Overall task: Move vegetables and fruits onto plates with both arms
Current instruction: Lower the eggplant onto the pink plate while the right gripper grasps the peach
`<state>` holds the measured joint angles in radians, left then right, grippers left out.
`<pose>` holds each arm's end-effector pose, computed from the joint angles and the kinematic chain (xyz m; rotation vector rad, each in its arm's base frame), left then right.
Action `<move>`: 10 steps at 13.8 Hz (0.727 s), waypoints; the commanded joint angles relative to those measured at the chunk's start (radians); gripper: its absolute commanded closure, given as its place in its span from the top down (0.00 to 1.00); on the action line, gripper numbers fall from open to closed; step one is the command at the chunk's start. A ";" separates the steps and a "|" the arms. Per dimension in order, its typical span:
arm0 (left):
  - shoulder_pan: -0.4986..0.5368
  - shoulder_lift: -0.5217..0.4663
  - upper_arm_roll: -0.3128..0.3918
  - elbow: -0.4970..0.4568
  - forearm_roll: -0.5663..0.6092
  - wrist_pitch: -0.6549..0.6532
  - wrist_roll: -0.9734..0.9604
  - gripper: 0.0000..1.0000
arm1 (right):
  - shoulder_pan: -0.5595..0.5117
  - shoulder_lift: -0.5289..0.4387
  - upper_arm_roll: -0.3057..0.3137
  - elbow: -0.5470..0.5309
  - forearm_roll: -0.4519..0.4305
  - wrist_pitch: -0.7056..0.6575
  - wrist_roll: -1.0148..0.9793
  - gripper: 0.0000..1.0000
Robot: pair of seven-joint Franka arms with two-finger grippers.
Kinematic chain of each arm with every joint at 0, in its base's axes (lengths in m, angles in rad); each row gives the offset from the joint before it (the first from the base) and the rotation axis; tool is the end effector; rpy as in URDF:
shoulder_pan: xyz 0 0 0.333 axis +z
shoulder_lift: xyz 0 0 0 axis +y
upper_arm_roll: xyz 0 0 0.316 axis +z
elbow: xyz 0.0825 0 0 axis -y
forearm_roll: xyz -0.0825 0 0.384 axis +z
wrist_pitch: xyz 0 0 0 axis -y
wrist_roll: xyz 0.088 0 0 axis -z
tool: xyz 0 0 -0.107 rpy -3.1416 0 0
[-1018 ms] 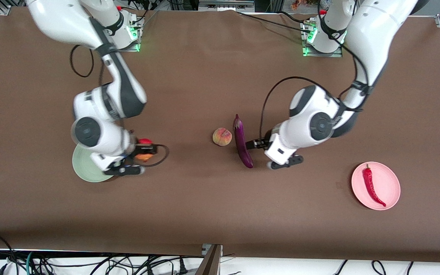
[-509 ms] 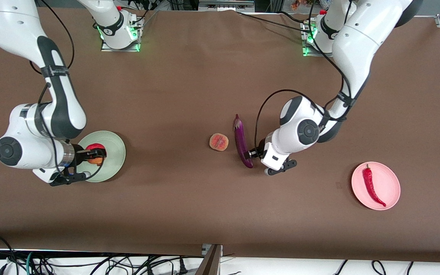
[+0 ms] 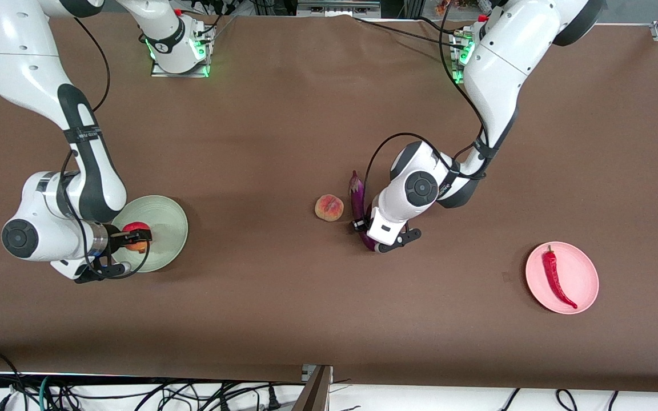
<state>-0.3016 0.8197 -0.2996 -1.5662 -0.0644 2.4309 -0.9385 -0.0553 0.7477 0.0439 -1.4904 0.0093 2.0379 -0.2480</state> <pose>0.6010 -0.3740 0.1823 2.8146 0.6948 -0.1839 0.6930 -0.0119 0.2138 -3.0441 -0.3406 0.2964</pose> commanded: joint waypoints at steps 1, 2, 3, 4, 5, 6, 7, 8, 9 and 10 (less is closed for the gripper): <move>-0.016 0.004 0.014 0.017 0.017 -0.003 -0.082 0.00 | -0.012 0.002 0.008 -0.005 -0.012 0.018 -0.014 0.47; -0.014 0.001 0.014 0.017 0.017 -0.010 -0.082 0.00 | -0.011 0.002 0.010 -0.005 -0.014 0.018 -0.016 0.68; -0.007 -0.007 0.017 0.018 0.017 -0.016 -0.079 0.00 | -0.012 0.002 0.008 -0.004 -0.012 0.019 -0.016 1.00; 0.005 -0.016 0.019 0.018 0.017 -0.041 -0.079 0.00 | -0.012 -0.001 0.008 0.004 -0.012 0.016 -0.017 1.00; 0.019 -0.039 0.025 0.024 0.017 -0.103 -0.079 0.00 | -0.011 -0.010 0.011 0.010 -0.009 0.005 -0.010 1.00; 0.042 -0.069 0.034 0.049 0.023 -0.201 -0.063 0.00 | -0.002 -0.039 0.020 0.010 -0.002 0.001 -0.001 1.00; 0.074 -0.085 0.033 0.089 0.034 -0.325 0.002 0.00 | 0.021 -0.075 0.034 0.010 0.001 -0.002 0.013 1.00; 0.102 -0.091 0.030 0.139 0.032 -0.442 0.074 0.00 | 0.063 -0.099 0.043 0.010 0.000 -0.002 0.063 1.00; 0.120 -0.093 0.034 0.187 0.032 -0.539 0.134 0.00 | 0.116 -0.119 0.043 0.010 -0.003 -0.002 0.149 1.00; 0.153 -0.093 0.036 0.224 0.034 -0.614 0.186 0.00 | 0.180 -0.135 0.043 0.010 -0.003 -0.002 0.245 1.00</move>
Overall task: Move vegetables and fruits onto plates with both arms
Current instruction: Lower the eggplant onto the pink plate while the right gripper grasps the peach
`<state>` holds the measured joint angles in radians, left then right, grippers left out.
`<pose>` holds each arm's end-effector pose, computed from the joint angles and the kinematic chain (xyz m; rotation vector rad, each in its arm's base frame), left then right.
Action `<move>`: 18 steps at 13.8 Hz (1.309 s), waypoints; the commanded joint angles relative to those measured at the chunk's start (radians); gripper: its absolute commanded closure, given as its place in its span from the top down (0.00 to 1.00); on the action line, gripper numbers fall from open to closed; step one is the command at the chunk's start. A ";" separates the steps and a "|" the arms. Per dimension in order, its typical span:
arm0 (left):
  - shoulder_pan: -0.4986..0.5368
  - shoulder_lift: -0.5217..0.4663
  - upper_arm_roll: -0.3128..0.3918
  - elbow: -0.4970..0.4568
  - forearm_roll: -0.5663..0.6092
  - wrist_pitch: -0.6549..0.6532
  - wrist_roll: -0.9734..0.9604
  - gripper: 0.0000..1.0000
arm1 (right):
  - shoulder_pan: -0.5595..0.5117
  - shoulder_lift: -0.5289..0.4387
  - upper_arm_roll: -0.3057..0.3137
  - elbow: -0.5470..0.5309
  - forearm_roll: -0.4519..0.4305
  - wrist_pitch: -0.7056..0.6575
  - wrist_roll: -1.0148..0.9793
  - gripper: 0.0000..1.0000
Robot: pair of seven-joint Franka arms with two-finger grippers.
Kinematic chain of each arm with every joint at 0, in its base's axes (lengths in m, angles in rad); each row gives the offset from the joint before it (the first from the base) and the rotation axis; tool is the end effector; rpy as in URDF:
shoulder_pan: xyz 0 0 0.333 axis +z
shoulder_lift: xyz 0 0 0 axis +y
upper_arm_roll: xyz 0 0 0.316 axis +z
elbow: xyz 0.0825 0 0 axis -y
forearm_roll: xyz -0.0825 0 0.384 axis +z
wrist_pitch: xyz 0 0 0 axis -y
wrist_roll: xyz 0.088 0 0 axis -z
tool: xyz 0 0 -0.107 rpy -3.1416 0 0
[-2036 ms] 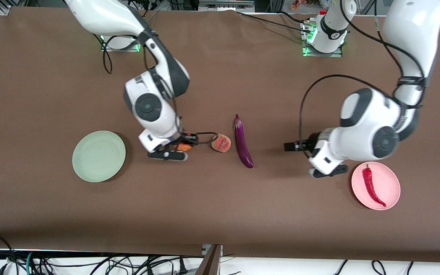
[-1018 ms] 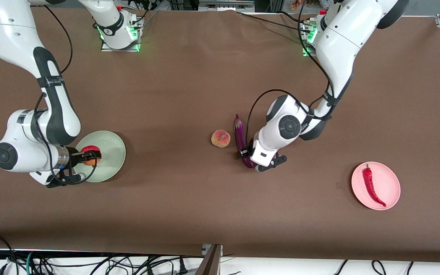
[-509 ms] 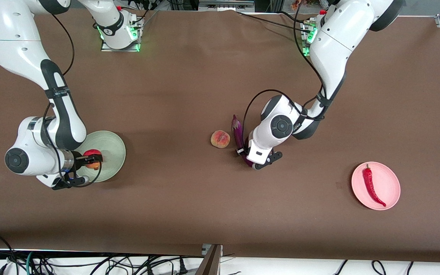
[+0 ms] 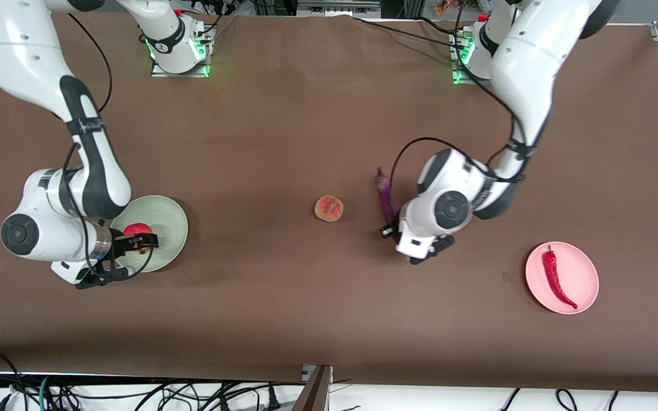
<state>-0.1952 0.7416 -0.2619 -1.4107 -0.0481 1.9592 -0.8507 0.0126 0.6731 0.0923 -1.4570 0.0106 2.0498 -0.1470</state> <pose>0.6484 -0.2842 0.2604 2.9569 0.7032 -0.4148 0.7072 0.0636 0.2827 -3.0502 -0.3505 0.1171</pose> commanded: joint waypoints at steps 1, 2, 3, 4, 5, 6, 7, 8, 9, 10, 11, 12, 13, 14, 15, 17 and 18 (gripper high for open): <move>0.090 -0.018 -0.003 0.096 0.017 -0.207 0.160 0.00 | 0.185 -0.067 -0.005 -0.023 -0.003 -0.013 0.270 1.00; 0.129 -0.033 -0.004 0.114 0.017 -0.253 0.217 0.00 | 0.251 -0.076 -0.005 -0.023 -0.009 -0.008 0.400 1.00; 0.181 -0.054 -0.004 0.119 0.017 -0.275 0.281 0.00 | 0.315 -0.076 -0.005 -0.023 -0.008 0.001 0.529 1.00; 0.235 -0.070 -0.005 0.118 0.017 -0.282 0.368 0.00 | 0.382 -0.067 -0.009 -0.020 -0.012 0.027 0.654 1.00; 0.270 -0.074 0.000 0.118 0.019 -0.283 0.459 0.00 | 0.435 -0.053 -0.011 -0.016 -0.012 0.105 0.757 1.00; 0.302 -0.076 0.012 0.118 0.036 -0.283 0.531 0.00 | 0.475 -0.034 -0.011 -0.013 -0.015 0.162 0.838 1.00; 0.337 -0.076 0.016 0.118 0.066 -0.279 0.591 0.00 | 0.509 -0.015 -0.011 -0.011 -0.021 0.189 0.898 1.00; 0.376 -0.071 0.018 0.118 0.095 -0.273 0.645 0.00 | 0.541 0.005 -0.014 -0.002 -0.030 0.219 0.944 1.00; 0.419 -0.055 0.018 0.119 0.124 -0.255 0.709 0.00 | 0.565 0.023 -0.014 0.004 -0.052 0.246 0.981 1.00; 0.463 -0.035 0.018 0.118 0.138 -0.203 0.767 0.00 | 0.581 0.042 -0.014 0.007 -0.072 0.263 0.997 1.00; 0.514 -0.015 0.018 0.118 0.143 -0.134 0.833 0.00 | 0.595 0.062 -0.014 0.010 -0.075 0.280 0.998 1.00; 0.545 0.007 0.026 0.119 0.143 -0.064 0.890 0.00 | 0.615 0.077 -0.014 0.010 -0.075 0.305 1.001 1.00; 0.549 0.024 0.058 0.119 0.143 0.011 0.932 0.00 | 0.630 0.094 -0.014 0.012 -0.075 0.332 1.030 1.00; 0.540 0.036 0.088 0.119 0.143 0.073 0.946 0.00 | 0.642 0.109 -0.014 0.012 -0.077 0.355 1.062 1.00; 0.533 0.054 0.102 0.122 0.143 0.120 0.947 0.00 | 0.656 0.121 -0.014 0.012 -0.077 0.371 1.072 1.00; 0.507 0.099 0.107 0.131 0.145 0.188 0.941 0.00 | 0.665 0.138 -0.014 0.013 -0.077 0.383 1.077 1.00; 0.494 0.113 0.127 0.139 0.145 0.198 0.931 0.00 | 0.670 0.143 -0.014 0.014 -0.077 0.394 1.075 1.00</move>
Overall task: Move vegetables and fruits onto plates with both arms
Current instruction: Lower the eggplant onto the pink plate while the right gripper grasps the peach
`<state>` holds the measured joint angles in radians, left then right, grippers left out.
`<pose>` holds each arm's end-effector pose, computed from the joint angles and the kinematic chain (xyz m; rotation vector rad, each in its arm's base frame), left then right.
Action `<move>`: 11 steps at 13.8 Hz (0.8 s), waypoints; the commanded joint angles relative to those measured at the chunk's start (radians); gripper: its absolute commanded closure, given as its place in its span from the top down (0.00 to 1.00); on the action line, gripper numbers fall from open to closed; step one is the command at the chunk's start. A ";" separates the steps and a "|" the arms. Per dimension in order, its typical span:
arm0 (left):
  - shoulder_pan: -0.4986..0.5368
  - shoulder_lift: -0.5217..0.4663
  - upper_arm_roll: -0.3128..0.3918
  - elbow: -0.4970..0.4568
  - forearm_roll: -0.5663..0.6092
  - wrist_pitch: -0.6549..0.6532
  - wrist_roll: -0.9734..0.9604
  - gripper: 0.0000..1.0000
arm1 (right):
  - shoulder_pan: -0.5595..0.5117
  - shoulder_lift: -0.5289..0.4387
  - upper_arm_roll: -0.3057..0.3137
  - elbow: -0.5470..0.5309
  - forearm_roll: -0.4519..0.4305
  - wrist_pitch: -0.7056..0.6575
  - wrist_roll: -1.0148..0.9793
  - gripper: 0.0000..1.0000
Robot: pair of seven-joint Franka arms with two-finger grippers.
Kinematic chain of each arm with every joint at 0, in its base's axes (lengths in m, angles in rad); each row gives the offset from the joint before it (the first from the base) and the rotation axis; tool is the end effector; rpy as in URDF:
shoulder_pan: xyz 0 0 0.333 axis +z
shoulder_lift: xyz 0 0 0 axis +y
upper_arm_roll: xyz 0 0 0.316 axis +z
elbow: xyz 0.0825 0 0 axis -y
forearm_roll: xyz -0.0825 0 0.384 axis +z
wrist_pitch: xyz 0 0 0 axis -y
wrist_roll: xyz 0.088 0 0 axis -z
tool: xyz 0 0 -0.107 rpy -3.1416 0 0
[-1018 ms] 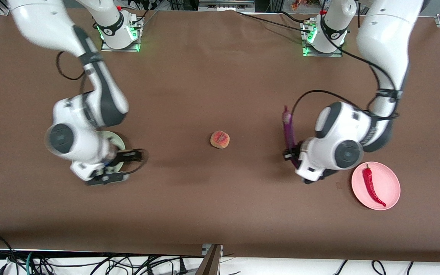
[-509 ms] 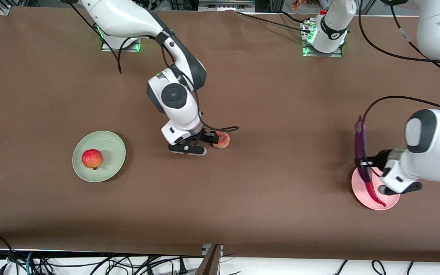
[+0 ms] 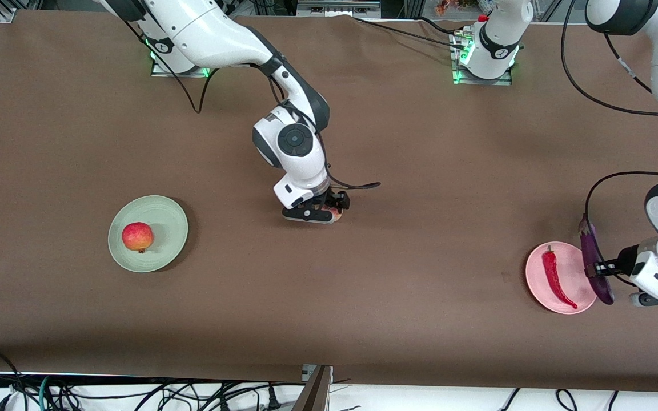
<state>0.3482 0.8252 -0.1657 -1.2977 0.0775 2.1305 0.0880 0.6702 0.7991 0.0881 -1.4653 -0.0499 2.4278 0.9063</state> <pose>0.7286 0.1683 0.2547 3.0848 0.1660 0.0396 0.5434 0.4971 0.2226 -2.9904 0.2169 -0.1408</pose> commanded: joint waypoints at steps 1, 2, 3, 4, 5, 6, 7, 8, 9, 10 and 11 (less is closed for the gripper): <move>-0.064 0.029 0.041 0.032 0.019 0.026 -0.016 0.00 | 0.014 0.022 -0.010 0.022 -0.016 0.025 0.023 1.00; -0.069 0.029 0.043 0.028 0.022 0.026 -0.016 0.03 | 0.014 0.028 -0.010 0.022 -0.016 0.028 0.023 1.00; -0.067 0.031 0.046 0.026 0.034 0.026 -0.007 0.45 | 0.015 0.031 -0.011 0.022 -0.018 0.031 0.023 1.00; -0.066 0.031 0.045 0.024 0.059 0.026 0.005 0.99 | 0.019 0.035 -0.011 0.022 -0.024 0.036 0.022 1.00; -0.067 0.028 0.045 0.024 0.073 0.026 0.006 1.00 | 0.016 0.038 -0.011 0.022 -0.042 0.037 0.023 1.00; -0.067 0.025 0.045 0.024 0.074 0.026 0.006 1.00 | 0.015 0.043 -0.011 0.022 -0.054 0.039 0.023 1.00; -0.067 0.019 0.045 0.024 0.074 0.026 0.004 1.00 | 0.015 0.046 -0.011 0.020 -0.059 0.046 0.022 1.00; -0.066 0.014 0.045 0.029 0.074 0.023 0.003 1.00 | 0.015 0.048 -0.011 0.020 -0.060 0.056 0.022 1.00; -0.066 0.006 0.045 0.031 0.074 0.016 0.001 1.00 | 0.019 0.049 -0.011 0.020 -0.061 0.056 0.023 1.00; -0.066 0.000 0.043 0.031 0.068 0.011 -0.002 1.00 | 0.019 0.051 -0.011 0.020 -0.061 0.057 0.022 0.98; -0.064 -0.020 0.037 0.025 0.065 -0.003 -0.002 1.00 | 0.019 0.051 -0.011 0.020 -0.061 0.057 0.022 0.90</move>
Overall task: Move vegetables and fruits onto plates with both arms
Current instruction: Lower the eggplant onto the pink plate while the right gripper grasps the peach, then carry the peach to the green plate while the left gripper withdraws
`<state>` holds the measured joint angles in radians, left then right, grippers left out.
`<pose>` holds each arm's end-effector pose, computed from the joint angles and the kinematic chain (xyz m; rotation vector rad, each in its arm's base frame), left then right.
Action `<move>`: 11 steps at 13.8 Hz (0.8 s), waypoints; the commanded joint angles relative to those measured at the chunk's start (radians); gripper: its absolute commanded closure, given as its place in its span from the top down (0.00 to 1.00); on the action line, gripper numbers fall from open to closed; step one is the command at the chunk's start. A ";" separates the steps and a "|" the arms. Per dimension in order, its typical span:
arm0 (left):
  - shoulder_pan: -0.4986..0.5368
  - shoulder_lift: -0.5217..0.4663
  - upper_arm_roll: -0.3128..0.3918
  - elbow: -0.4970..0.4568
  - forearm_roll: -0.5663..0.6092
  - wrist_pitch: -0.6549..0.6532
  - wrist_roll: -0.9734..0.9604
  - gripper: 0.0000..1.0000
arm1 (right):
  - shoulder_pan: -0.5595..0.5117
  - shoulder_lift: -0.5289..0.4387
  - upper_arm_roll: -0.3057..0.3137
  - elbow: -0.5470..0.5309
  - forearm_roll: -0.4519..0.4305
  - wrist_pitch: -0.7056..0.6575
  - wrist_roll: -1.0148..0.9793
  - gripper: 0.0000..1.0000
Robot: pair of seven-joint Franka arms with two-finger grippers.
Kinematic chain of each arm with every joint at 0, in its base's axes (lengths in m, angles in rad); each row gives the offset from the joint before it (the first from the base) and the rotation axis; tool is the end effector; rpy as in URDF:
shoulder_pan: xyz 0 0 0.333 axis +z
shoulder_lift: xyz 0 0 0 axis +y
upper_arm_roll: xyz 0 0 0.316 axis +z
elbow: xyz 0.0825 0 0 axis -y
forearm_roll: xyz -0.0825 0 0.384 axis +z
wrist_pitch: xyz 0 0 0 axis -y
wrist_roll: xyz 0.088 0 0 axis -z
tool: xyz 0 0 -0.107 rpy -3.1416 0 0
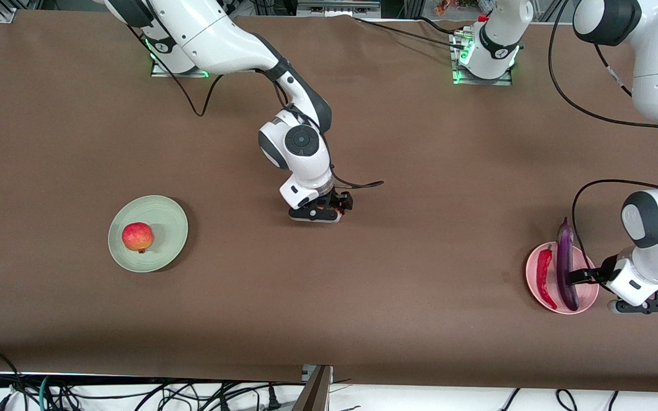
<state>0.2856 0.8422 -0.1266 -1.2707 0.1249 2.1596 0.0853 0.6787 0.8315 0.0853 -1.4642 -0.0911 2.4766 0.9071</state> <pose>0.7408 0.1486 0.2548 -3.1207 -0.0804 -0.0804 0.5407 0.5013 0.2043 -2.9959 0.1651 -0.1888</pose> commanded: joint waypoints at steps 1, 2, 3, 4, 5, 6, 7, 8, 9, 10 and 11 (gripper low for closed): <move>-0.002 -0.073 -0.008 -0.004 0.015 -0.096 0.002 1.00 | 0.010 0.018 -0.009 0.019 -0.022 0.008 0.021 0.75; -0.002 -0.112 -0.024 -0.001 0.010 -0.163 0.002 1.00 | 0.010 0.018 -0.009 0.019 -0.035 0.010 0.021 0.62; -0.002 -0.161 -0.056 -0.007 0.010 -0.199 -0.004 1.00 | 0.010 0.018 -0.009 0.019 -0.045 0.010 0.021 0.59; -0.002 -0.223 -0.083 -0.015 0.012 -0.246 -0.007 1.00 | 0.007 0.017 -0.010 0.019 -0.048 0.009 0.012 0.55; -0.003 -0.268 -0.103 -0.016 0.012 -0.307 -0.009 1.00 | 0.002 0.008 -0.013 0.019 -0.050 0.005 0.000 0.55; -0.003 -0.316 -0.119 -0.015 0.012 -0.360 -0.015 1.00 | -0.005 -0.003 -0.019 0.019 -0.050 -0.002 -0.014 0.55; -0.003 -0.356 -0.136 -0.015 0.010 -0.394 -0.036 1.00 | -0.019 -0.027 -0.019 0.019 -0.049 -0.013 -0.040 0.55; -0.003 -0.398 -0.154 -0.015 0.010 -0.447 -0.073 1.00 | -0.042 -0.047 -0.018 0.019 -0.045 -0.048 -0.077 0.55; -0.002 -0.431 -0.172 -0.015 0.010 -0.511 -0.108 1.00 | -0.074 -0.077 -0.018 0.019 -0.041 -0.106 -0.129 0.55; -0.002 -0.469 -0.191 -0.016 0.010 -0.577 -0.136 1.00 | -0.112 -0.109 -0.015 0.019 -0.030 -0.169 -0.201 0.55; 0.001 -0.500 -0.198 -0.015 0.010 -0.636 -0.145 1.00 | -0.152 -0.135 -0.010 0.018 -0.019 -0.221 -0.273 0.55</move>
<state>0.2768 0.4107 -0.3053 -1.2488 0.1248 1.5990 -0.0224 0.6035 0.7762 0.0546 -1.4264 -0.1242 2.3553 0.7538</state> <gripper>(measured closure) 0.000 0.150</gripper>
